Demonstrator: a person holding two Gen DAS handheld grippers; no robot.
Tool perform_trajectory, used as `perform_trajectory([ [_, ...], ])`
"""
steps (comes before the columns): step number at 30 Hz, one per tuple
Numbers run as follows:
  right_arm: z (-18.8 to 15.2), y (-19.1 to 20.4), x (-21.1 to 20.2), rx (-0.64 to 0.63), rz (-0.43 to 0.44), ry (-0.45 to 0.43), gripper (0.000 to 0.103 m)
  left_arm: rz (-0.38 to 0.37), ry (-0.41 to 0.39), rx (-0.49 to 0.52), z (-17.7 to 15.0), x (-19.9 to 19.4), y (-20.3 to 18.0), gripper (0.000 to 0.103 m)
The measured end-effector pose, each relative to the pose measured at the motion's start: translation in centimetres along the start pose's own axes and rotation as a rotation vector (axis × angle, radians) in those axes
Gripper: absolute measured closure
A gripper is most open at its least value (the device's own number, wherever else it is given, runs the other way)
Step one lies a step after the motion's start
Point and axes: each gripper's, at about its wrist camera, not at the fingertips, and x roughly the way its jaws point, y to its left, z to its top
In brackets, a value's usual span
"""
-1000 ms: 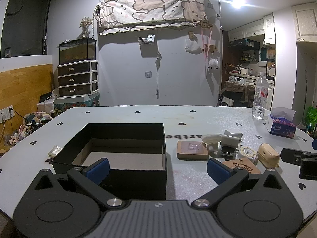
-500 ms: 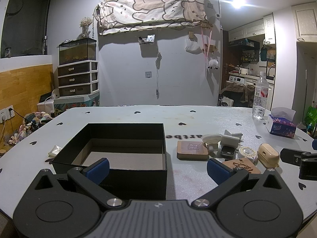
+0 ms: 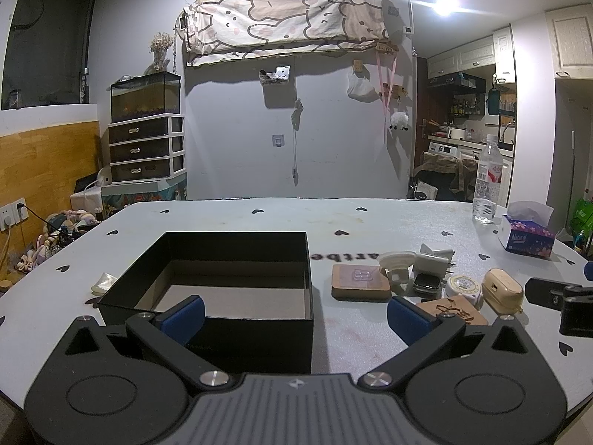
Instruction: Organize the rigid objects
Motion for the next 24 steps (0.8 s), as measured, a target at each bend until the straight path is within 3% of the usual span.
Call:
perform_trajectory([
  [16,0.5,-0.6,0.1,0.023,0.001,0.01,0.0,-0.027,-0.013,0.008,-0.1,-0.3,0.1,0.0],
  [24,0.5,-1.6,1.5,0.057,-0.042,0.0,0.0,-0.054,0.033,-0.012,-0.2,0.6,0.8,0.0],
])
